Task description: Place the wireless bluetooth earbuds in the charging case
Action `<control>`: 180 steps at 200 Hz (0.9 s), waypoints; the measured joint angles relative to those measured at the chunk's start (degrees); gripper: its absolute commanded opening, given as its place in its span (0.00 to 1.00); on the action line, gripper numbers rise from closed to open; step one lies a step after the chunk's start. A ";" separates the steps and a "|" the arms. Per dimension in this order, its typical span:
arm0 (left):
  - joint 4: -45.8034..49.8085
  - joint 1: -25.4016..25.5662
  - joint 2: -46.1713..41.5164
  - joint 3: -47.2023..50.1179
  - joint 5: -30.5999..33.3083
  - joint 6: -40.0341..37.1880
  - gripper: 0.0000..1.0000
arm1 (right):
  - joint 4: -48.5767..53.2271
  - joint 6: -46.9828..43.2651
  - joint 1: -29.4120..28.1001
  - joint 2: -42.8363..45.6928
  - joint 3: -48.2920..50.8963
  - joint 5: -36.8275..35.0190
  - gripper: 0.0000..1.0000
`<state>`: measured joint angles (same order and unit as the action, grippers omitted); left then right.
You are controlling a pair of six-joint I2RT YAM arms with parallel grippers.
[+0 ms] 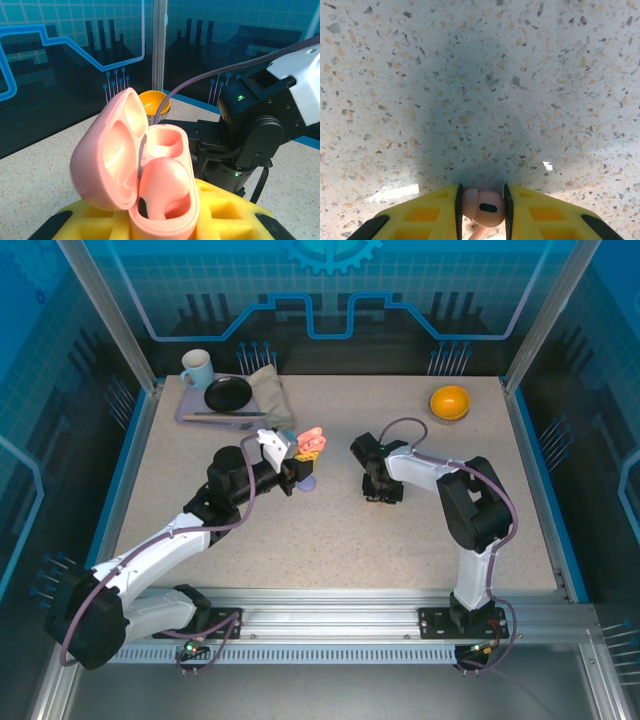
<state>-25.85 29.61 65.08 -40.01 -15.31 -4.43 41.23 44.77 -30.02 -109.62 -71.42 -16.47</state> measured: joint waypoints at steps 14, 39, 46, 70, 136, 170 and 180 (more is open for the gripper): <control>0.09 -0.02 0.00 0.00 0.02 0.02 0.00 | -0.61 -0.04 0.02 0.63 0.74 -0.02 0.27; 0.13 -0.04 -0.07 0.00 0.02 0.02 0.00 | -1.16 -0.09 0.02 2.03 2.27 -0.02 0.28; 0.26 -0.04 -0.17 0.00 0.02 0.02 0.00 | -1.16 -0.24 0.02 2.60 2.67 -0.04 0.28; 0.55 -0.04 -0.81 0.00 0.00 0.02 0.00 | -1.27 -0.48 0.02 5.55 3.32 -0.04 0.28; 2.45 -0.04 -2.82 0.00 -1.70 0.04 0.00 | -3.23 -3.82 0.02 21.14 3.63 0.11 0.30; 3.67 -0.04 -2.95 0.00 -4.09 0.61 0.00 | -5.92 -8.09 0.04 30.34 3.10 1.07 0.31; 3.80 -0.04 -2.95 -0.02 -4.61 1.09 0.00 | -6.67 -9.31 0.04 32.37 2.54 1.57 0.31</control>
<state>-22.04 29.56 62.13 -40.03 -19.92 -3.33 34.57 35.46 -29.98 -77.25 -68.88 -14.90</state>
